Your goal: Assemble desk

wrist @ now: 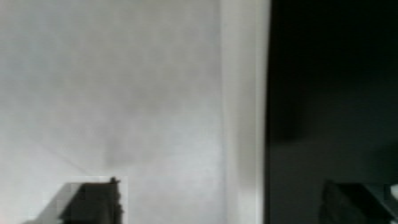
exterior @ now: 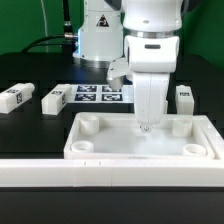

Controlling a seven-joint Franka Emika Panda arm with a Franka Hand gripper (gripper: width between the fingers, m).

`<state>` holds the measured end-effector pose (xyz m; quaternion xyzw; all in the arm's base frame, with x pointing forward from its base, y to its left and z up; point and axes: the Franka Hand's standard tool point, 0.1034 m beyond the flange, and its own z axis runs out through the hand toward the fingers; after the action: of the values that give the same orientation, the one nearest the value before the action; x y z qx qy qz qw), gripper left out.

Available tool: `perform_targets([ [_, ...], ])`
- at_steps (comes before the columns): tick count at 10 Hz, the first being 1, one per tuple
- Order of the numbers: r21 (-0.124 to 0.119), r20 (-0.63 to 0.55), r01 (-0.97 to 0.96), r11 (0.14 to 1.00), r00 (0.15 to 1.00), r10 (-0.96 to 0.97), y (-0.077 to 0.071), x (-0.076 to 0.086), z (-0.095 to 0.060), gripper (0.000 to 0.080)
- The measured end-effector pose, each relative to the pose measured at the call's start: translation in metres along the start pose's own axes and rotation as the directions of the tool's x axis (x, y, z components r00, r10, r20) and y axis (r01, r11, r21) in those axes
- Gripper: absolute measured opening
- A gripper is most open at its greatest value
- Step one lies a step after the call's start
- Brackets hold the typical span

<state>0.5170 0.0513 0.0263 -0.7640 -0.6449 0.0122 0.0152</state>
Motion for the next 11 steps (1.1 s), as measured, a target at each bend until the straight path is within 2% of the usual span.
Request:
perform_targets([
  [1,-0.008,0.001,-0.019,1.000,1.000,0.019,-0.001,0.000,-0.008,0.0599],
  [2,-0.017,0.001,-0.054,0.998,0.999,0.054,-0.004,0.000,-0.016,0.0639],
  [4,-0.023,0.003,-0.127,0.992,0.992,0.127,-0.016,0.000,-0.028,0.0647],
  [8,-0.016,0.004,-0.126,0.992,0.992,0.126,-0.016,-0.001,-0.023,0.0649],
  [9,-0.016,0.003,-0.176,0.984,0.984,0.177,-0.019,0.000,-0.024,0.0649],
  [11,-0.008,0.015,-0.383,0.924,0.923,0.383,-0.046,0.014,-0.028,0.0649],
])
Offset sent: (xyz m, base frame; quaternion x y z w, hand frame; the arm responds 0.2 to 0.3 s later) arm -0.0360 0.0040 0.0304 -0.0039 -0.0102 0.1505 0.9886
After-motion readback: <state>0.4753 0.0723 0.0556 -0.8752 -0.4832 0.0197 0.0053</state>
